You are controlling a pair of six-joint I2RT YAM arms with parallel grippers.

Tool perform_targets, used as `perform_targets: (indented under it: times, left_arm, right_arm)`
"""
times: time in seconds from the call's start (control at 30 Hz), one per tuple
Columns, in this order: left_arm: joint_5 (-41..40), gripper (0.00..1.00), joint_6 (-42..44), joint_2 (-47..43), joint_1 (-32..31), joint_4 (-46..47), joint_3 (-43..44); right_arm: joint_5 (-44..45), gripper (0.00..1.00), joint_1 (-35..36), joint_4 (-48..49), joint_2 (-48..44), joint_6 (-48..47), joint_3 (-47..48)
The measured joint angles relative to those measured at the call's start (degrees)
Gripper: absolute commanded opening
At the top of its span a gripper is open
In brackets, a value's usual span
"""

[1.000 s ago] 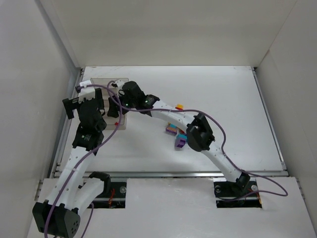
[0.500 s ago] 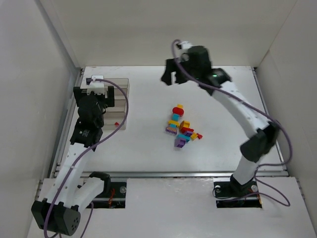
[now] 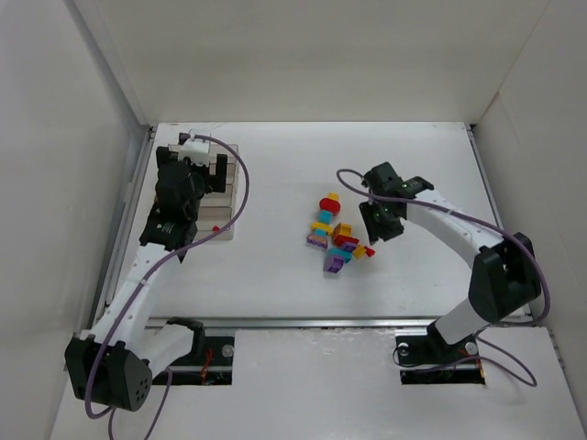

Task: Sort the legos into containers by color

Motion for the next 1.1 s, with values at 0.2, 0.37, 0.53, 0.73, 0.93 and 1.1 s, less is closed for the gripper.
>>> perform_targets:
  times: [0.2,0.37,0.53,0.73,0.93,1.1]
  left_arm:
    - [0.2,0.96,1.0,-0.2,0.0,1.2,0.4]
    - [-0.5,0.96,1.4,-0.7,0.0,1.2,0.4]
    - [-1.7,0.96,2.3,-1.0,0.0,1.3,0.4]
    - [-2.6,0.96,3.2,-1.0,0.0,1.4,0.4]
    - [-3.0,0.96,3.7,-1.0,0.0,1.5,0.4]
    - [-3.6,0.96,4.1,-1.0,0.4,1.6,0.4]
  right_arm:
    - [1.3,0.44,-0.2,-0.4,5.1,0.1,-0.7]
    - [1.2,0.48,-0.2,0.1,8.4,-1.3,-0.7]
    - [0.3,0.48,-0.2,0.8,12.2,-3.0,-0.7]
    - [-0.3,0.44,-0.2,1.5,15.3,-4.3,-0.3]
    - [-1.4,0.41,-0.2,3.6,16.2,-4.6,-0.2]
    - [-2.7,0.34,-0.2,5.9,16.2,-4.8,-0.2]
